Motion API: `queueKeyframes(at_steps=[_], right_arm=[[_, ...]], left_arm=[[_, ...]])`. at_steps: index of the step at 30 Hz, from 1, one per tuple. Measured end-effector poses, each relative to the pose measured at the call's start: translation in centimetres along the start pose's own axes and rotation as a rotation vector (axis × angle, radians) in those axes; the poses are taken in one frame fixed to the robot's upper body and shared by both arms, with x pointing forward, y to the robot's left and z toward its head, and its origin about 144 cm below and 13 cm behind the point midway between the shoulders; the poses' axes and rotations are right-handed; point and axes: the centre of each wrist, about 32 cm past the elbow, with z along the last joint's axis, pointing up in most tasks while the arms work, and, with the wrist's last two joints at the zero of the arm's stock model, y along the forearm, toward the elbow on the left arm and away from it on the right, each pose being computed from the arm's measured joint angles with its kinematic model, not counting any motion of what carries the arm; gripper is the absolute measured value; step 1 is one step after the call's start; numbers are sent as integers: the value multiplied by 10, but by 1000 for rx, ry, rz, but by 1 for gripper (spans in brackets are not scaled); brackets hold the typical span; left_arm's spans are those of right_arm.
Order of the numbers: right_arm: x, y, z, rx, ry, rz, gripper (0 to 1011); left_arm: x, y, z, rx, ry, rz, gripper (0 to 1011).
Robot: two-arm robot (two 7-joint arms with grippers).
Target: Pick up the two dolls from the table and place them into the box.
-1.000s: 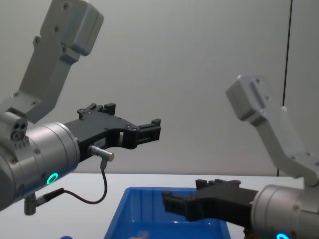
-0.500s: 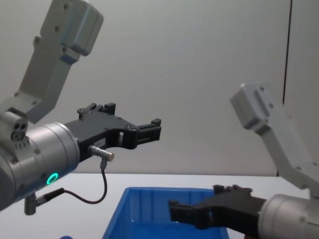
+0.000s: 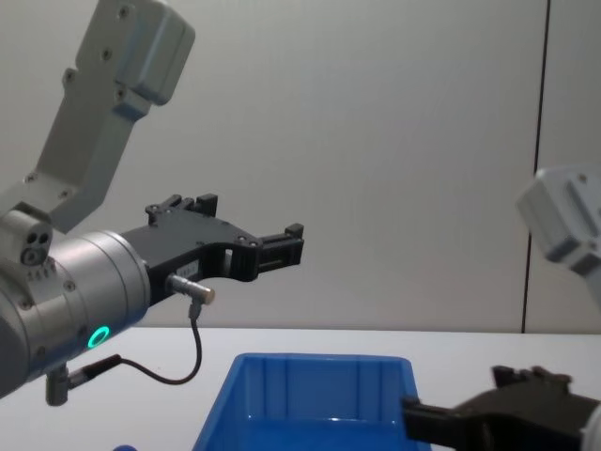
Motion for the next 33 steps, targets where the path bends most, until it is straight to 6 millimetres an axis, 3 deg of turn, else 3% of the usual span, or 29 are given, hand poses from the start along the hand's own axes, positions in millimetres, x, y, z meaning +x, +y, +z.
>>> queueKeyframes(at_steps=[15,33], right_arm=[[9,-18,-13,-58,-12,-123,1001],[12,-3,-37,-109,14,-152,1001]], left_arm=[[0,0,0,0,0,0,1001],[0,0,0,0,0,0,1001]])
